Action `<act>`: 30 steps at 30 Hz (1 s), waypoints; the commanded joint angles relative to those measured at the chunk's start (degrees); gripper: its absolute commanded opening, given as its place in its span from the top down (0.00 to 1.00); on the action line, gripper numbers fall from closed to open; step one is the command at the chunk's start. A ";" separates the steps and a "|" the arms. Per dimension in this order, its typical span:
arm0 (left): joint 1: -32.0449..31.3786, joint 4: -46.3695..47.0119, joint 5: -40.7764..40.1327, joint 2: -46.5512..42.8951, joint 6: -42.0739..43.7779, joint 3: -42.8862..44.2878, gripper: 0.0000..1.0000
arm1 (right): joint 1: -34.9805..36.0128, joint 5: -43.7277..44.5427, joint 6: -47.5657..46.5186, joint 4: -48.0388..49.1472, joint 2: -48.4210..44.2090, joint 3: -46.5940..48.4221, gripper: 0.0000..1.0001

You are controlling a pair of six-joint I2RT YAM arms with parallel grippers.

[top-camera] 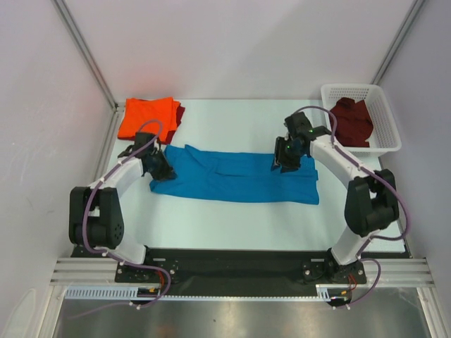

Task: Fold and stack the t-shirts
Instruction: Fold the tshirt

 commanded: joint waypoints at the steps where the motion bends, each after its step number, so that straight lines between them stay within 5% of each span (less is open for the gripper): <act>1: 1.98 -0.06 1.78 -3.87 -1.00 -2.84 0.82 | 1.36 -1.99 1.26 2.48 4.15 4.81 0.54; 14: 6.56 1.34 1.44 3.68 -1.18 -5.93 0.86 | 2.24 6.00 -4.80 -1.30 20.16 14.50 0.50; 21: 6.65 0.38 -2.34 11.85 0.76 -1.97 0.86 | 1.19 12.77 -8.41 -0.78 22.79 10.29 0.43; 30: 8.84 -3.66 -6.30 17.22 4.89 4.09 0.86 | 0.66 10.75 -7.88 1.25 16.67 -0.44 0.42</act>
